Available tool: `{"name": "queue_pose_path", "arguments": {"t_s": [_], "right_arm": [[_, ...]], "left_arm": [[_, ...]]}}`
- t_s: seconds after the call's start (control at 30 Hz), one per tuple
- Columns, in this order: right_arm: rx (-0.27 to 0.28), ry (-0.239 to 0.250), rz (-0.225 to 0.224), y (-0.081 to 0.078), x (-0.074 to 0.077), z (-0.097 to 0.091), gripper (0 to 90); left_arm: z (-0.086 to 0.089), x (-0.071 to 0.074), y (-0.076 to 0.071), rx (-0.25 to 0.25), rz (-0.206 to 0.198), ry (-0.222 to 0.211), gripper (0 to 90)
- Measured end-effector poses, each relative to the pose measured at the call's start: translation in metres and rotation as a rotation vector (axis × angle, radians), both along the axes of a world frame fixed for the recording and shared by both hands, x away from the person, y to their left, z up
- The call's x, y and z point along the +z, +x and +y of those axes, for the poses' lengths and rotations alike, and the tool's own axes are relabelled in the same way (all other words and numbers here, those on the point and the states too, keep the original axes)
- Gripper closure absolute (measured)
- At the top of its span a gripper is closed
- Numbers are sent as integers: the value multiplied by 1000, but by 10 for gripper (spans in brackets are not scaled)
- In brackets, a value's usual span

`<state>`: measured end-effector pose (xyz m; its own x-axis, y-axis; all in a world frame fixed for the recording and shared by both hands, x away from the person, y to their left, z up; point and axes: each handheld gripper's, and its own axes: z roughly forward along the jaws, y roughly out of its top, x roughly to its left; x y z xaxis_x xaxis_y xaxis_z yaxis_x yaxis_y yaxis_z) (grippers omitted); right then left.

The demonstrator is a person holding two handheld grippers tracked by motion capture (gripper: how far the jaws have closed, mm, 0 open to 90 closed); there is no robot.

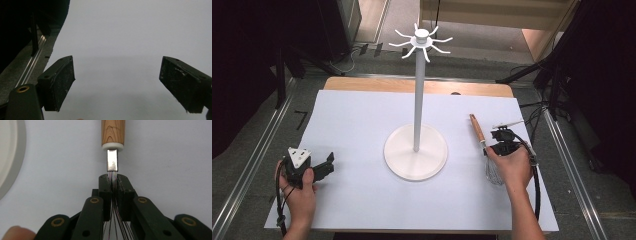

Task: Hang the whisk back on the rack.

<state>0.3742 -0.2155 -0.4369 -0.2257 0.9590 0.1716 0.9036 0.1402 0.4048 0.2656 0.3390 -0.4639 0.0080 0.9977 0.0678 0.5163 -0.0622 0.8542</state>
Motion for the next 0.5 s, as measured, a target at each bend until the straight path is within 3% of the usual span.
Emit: {"name": "queue_pose_path", "arguments": {"t_s": [0.1,0.13,0.2,0.23,0.3,0.37,0.4,0.43,0.5], "right_arm": [[3,25,-24,-3,3,1,852],[20,49,-59,-6,6,1,852],[26,61,-74,-8,8,1,852],[37,85,-106,-11,11,1,852],[34,92,-123,-13,12,1,852],[41,115,-156,-17,15,2,852],[45,135,-193,-20,18,2,852],[45,135,-193,-20,18,2,852],[56,152,-234,-23,22,2,852]], "left_arm": [[0,0,0,0,0,1,138],[0,0,0,-1,0,1,138],[0,0,0,0,0,1,138],[0,0,0,0,0,2,138],[0,0,0,-1,1,2,138],[0,0,0,-2,-1,1,138],[0,0,0,-2,1,3,138],[0,0,0,-2,1,3,138],[0,0,0,-1,1,5,138]]}}
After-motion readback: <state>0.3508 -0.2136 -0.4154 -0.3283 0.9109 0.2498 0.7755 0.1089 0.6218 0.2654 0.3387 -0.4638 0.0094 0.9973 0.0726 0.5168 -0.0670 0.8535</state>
